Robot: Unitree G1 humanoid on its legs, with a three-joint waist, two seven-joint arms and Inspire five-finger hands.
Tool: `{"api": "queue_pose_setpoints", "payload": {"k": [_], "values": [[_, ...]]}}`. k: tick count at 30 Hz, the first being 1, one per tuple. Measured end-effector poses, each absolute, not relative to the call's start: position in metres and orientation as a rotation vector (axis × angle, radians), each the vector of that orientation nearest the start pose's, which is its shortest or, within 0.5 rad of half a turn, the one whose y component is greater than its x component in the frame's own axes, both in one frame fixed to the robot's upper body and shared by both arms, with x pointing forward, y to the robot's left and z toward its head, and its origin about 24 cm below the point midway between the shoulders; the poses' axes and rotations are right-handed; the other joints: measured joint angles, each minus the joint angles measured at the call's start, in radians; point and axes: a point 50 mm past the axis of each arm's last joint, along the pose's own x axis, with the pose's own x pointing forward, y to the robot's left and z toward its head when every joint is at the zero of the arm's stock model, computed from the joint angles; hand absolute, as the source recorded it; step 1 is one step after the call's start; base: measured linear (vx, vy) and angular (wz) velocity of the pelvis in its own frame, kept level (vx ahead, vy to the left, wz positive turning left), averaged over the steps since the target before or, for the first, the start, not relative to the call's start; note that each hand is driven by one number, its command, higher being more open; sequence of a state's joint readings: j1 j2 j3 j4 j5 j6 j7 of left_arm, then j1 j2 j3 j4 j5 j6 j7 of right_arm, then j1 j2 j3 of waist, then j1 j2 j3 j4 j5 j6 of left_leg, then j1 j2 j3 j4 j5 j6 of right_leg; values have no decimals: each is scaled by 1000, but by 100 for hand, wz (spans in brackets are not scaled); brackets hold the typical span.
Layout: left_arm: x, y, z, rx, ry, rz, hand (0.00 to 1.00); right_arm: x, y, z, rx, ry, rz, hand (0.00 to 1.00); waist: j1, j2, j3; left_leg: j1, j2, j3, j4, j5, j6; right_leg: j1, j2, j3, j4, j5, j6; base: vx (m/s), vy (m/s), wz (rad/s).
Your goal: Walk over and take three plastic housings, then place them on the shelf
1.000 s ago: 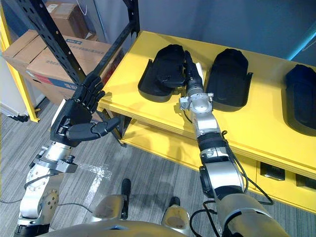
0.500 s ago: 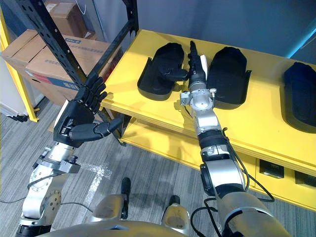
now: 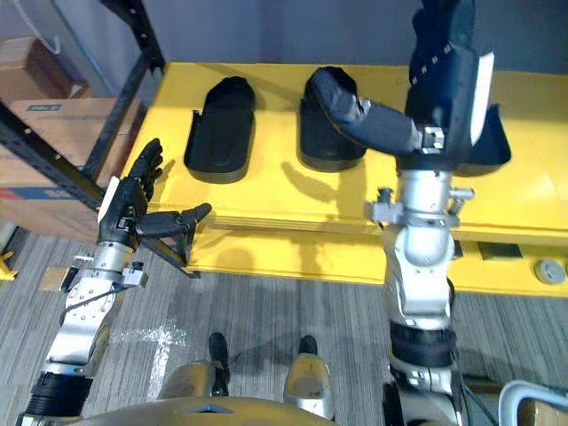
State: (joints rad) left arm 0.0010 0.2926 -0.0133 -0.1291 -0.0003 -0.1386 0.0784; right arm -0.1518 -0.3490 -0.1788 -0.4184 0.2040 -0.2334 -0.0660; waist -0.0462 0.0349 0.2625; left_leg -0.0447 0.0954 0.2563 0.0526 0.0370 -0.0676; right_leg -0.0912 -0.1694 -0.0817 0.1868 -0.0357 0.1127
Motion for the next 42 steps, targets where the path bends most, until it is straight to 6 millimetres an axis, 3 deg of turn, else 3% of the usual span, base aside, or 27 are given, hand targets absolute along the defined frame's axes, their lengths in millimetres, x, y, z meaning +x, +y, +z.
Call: {"api": "queue_pose_setpoints", "payload": {"k": [3, 7, 14, 19, 29, 34, 39, 42], "values": [[253, 200, 86, 333, -231, 123, 100, 214, -210, 190, -160, -755, -25, 100, -38, -1, 0, 3, 12, 25, 10, -11, -6, -8, 13, 23, 0, 3, 0, 45, -14, -31], [250, 213, 74, 341, -175, 262, 100, 188, -208, 164, -94, -713, -59, 100, -47, -8, -3, 27, 35, 71, 11, -26, -20, -12, 37, 65, 0, 3, 0, 39, -31, -34], [246, 212, 58, 358, -119, 427, 100, 173, -195, 137, 43, -623, -182, 100, -70, -19, -19, 54, 39, 124, 10, -45, -22, -16, 45, 114, 1, 3, 0, -7, 5, -20], [245, 214, 46, 374, -71, 492, 100, 171, -181, 128, 78, -572, -122, 100, -83, -15, -65, 53, 40, 147, 9, -47, -22, -26, 46, 130, 0, 3, 1, 10, 8, -12], [261, 217, 38, 377, -43, 575, 100, 171, -179, 120, 119, -513, -90, 100, -97, 1, -82, 46, 46, 166, 5, -48, -21, -44, 48, 144, 4, 5, 3, -8, -2, -3], [270, 217, 44, 347, -60, 599, 100, 172, -185, 88, 88, -344, -64, 100, -99, 3, -83, 20, 51, 167, 12, -46, -21, -65, 50, 144, 5, 8, 5, -4, -1, -1], [278, 221, 48, 331, -66, 612, 100, 167, -184, 74, 99, -250, -23, 100, -101, 3, -82, 18, 53, 169, 13, -48, -23, -66, 51, 144, 4, 10, 4, 0, 0, 0], [280, 227, 52, 331, -76, 618, 100, 160, -186, 54, 116, -156, -32, 100, -104, 0, -81, 16, 56, 174, 15, -57, -27, -69, 53, 147, 2, 10, 4, 1, -1, -5]]}}
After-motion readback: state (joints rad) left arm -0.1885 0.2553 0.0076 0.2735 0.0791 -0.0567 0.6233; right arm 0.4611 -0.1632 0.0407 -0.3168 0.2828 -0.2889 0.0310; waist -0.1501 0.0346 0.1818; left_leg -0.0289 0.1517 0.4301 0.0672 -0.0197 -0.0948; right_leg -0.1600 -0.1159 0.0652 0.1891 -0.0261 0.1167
